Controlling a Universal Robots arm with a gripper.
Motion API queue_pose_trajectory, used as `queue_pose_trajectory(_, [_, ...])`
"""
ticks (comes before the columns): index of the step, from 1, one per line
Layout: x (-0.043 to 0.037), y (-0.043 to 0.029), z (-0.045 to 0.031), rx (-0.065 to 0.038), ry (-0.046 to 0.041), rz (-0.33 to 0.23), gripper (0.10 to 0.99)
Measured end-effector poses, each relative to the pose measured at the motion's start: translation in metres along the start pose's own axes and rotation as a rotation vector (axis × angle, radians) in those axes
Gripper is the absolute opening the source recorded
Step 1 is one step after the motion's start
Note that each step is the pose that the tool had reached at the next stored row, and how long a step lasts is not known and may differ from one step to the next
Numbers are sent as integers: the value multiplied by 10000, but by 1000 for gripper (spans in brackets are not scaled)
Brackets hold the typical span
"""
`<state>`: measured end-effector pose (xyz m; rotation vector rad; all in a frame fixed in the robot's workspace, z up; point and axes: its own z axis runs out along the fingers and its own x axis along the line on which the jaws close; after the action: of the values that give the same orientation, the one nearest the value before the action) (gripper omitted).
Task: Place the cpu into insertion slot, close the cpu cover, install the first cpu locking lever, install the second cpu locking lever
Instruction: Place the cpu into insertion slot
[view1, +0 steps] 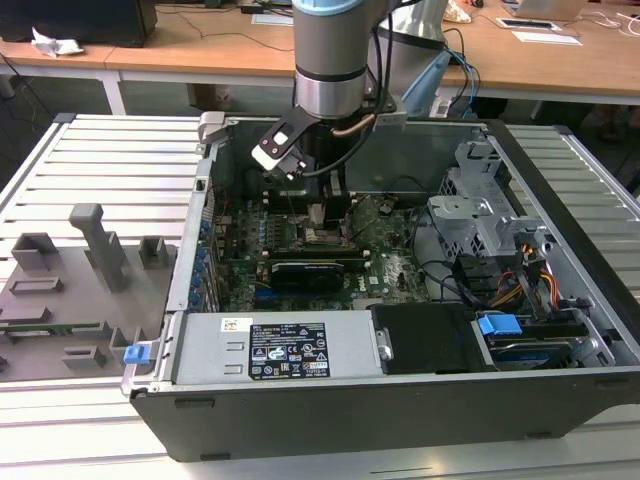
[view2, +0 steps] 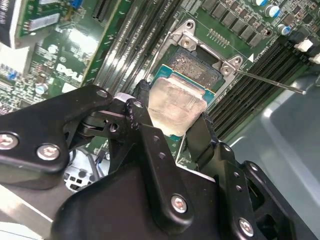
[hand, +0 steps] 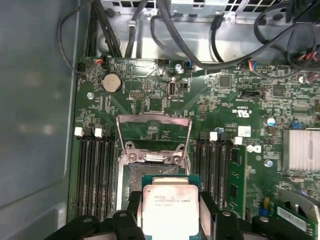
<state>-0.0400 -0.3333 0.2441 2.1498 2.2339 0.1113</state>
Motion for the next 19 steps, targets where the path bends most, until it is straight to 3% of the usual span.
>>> queue_pose_trajectory(4, [60, -8, 85, -1, -15, -2, 541])
queue_pose_trajectory(8, [66, -13, 159, 0, -23, 94, 541])
queue_pose_trajectory(19, [107, -40, 272, -3, -38, 301, 541])
